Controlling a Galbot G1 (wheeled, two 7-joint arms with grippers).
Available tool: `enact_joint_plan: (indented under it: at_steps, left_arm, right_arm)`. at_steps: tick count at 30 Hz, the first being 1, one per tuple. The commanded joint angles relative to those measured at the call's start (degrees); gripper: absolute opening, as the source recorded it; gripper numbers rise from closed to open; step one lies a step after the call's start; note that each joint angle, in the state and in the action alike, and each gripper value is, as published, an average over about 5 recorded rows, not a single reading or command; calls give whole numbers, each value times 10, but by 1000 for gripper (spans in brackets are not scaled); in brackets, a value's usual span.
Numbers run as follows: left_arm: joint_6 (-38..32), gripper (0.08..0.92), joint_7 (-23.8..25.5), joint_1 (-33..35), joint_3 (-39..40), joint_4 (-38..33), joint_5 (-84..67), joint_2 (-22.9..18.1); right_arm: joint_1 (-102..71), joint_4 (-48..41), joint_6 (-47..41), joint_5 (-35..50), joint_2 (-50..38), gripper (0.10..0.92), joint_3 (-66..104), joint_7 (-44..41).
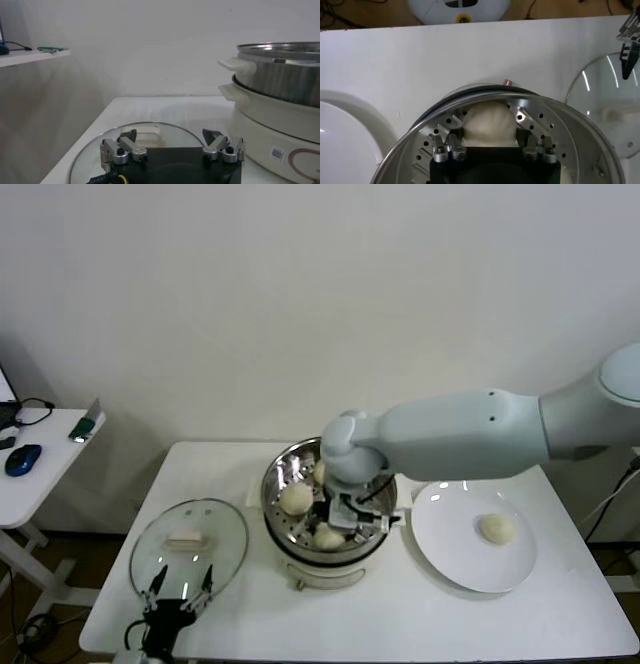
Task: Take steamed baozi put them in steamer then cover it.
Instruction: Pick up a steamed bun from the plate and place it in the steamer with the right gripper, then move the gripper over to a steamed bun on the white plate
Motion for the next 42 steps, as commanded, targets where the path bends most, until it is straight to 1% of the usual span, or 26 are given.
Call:
enact_joint_plan:
  at_steps: [1,4,7,10,14,17,20,22,25,31,36,42]
  left_arm:
    - [-1,823,0,1,0,-2,0,0]
    - [-1,823,0,1,-1,-2,1,0]
    - [-1,823,0,1,-1,-1,1,0]
    - [0,823,0,0,-1,0,2,1]
    - [1,823,0,-3,1,2,3,2]
    - [2,823,1,-5,2,3,3,4]
    - [3,823,1,-7,2,4,1,6]
    - [3,823,2,-10,2,5,0,8]
    - [5,823,3,-14,2,7,-1,9]
    - [8,823,5,-19,2,8,-2,9]
    - [7,823,5,-17,-1,10,-3,9]
    - [5,823,4,-13,-6,12,-4,7]
  right_arm:
    - [-3,-8,2,-7,4,733,6,12]
    - [24,-9,10,15,-14,796,12,1]
    - [63,-15,15,57,-46,819,17,-18]
    - [112,-35,11,110,-87,822,18,-45]
    - [178,-87,-13,222,-153,823,-1,-102]
    - [218,-121,-47,297,-209,823,-44,-124]
    - [245,-140,-83,329,-270,823,-107,-124]
    - [250,-146,-105,325,-316,823,-148,-118]
    - [232,-148,-137,296,-377,823,-185,-104]
    - [110,-151,-177,225,-448,823,-149,-81]
    - [-41,-185,-196,178,-462,823,-34,-65]
    - [-194,-254,-197,140,-428,823,113,-52]
